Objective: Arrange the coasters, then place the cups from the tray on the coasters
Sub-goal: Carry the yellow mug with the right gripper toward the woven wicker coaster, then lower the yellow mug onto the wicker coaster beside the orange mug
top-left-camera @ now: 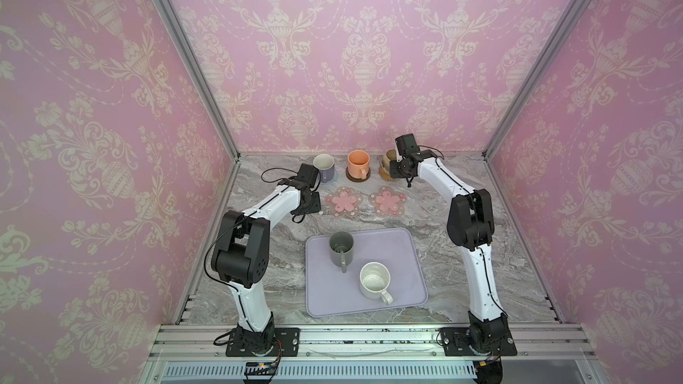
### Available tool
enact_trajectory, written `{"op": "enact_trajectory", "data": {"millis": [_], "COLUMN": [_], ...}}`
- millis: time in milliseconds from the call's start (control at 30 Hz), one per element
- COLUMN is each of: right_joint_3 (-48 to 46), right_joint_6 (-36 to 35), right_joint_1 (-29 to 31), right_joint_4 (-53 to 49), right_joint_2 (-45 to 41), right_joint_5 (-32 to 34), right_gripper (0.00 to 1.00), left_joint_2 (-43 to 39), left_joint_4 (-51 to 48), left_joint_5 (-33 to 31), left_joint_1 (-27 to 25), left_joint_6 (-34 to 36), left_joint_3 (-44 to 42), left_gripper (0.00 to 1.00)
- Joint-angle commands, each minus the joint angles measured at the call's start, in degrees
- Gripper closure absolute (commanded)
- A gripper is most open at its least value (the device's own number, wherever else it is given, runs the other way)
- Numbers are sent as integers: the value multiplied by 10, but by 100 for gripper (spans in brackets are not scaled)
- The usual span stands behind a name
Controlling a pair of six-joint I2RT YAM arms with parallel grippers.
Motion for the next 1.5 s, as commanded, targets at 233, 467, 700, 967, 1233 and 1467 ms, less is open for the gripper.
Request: {"op": "enact_trajectory", "data": {"millis": [233,467,700,967,1233,1467], "right_joint_3": [38,41,38,42,42,49], "right_joint_6": [1,-5,-11,-14,-20,-37], "right_joint_1": [-8,-8,-3,0,8,15], "right_joint_4": [48,55,56,56,57,39], "right_joint_2": [7,7,-4,10,16,26], "right_joint_5": [3,-4,-2,-1,-2,19], "right_gripper": [100,100,100,100,100,100], "left_joint_2": [33,36,39,41,42,45], "left_joint_4": [-6,-7,-6,-7,-9,-11], "left_joint_5": [21,22,26,28,28,31], "left_joint_1": [7,8,8,9,9,10], "left_joint_6": [12,11,9,9,11,10], "left_joint_3": [40,40,40,39,43,44], "left_gripper": [55,55,55,55,55,55]}}
